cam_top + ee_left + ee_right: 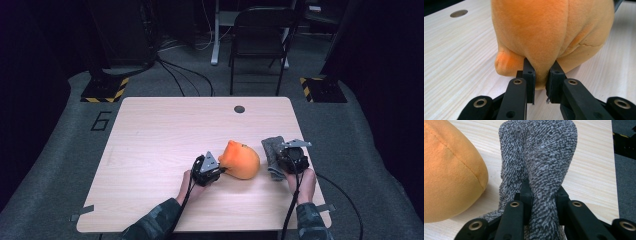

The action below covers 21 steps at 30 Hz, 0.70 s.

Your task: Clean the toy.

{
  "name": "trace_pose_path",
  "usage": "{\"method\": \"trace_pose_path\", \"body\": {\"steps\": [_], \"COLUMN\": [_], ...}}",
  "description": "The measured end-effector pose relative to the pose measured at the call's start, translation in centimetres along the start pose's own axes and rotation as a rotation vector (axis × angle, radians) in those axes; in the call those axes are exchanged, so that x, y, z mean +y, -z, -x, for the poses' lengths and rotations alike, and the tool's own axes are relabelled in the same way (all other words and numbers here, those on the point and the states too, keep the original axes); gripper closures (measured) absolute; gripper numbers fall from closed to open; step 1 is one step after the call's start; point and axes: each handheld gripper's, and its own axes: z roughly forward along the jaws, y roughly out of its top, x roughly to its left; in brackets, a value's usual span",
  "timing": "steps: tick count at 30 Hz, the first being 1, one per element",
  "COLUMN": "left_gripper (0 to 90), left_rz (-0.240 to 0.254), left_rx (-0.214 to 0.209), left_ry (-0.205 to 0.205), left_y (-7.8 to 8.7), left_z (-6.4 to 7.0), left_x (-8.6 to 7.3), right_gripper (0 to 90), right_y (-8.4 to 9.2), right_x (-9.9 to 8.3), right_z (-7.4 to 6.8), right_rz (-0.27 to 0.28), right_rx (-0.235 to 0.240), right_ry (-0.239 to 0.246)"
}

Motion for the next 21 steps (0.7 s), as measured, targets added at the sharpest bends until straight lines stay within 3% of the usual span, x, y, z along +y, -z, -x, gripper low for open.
{"method": "trace_pose_path", "body": {"steps": [7,8,9,14,20,21], "left_gripper": [80.6,80.5,80.6,80.3,80.2,80.2], "left_rz": [0.043,0.058,0.058,0.100,0.061,0.061], "left_rx": [-0.033,-0.047,-0.047,-0.076,-0.095,-0.095], "left_ry": [0.072,0.112,0.112,0.281,0.369,0.369], "left_y": [1.0,1.6,1.6,3.4,3.9,3.9], "left_z": [-0.2,-0.5,-0.5,-0.9,-0.5,-0.5], "left_x": [0.9,1.4,1.4,2.3,2.7,2.7], "right_gripper": [75.8,75.9,75.9,76.0,75.9,75.9], "right_y": [0.0,0.1,0.1,0.5,1.3,1.3], "right_x": [0.0,0.0,0.0,0.3,1.0,1.1], "right_z": [0.1,0.2,0.2,0.7,0.3,0.2], "right_rz": [0.003,0.014,0.014,0.025,0.052,0.053], "right_rx": [-0.014,-0.014,-0.014,-0.013,0.008,0.011], "right_ry": [0.003,0.009,0.009,0.002,0.020,0.022]}}
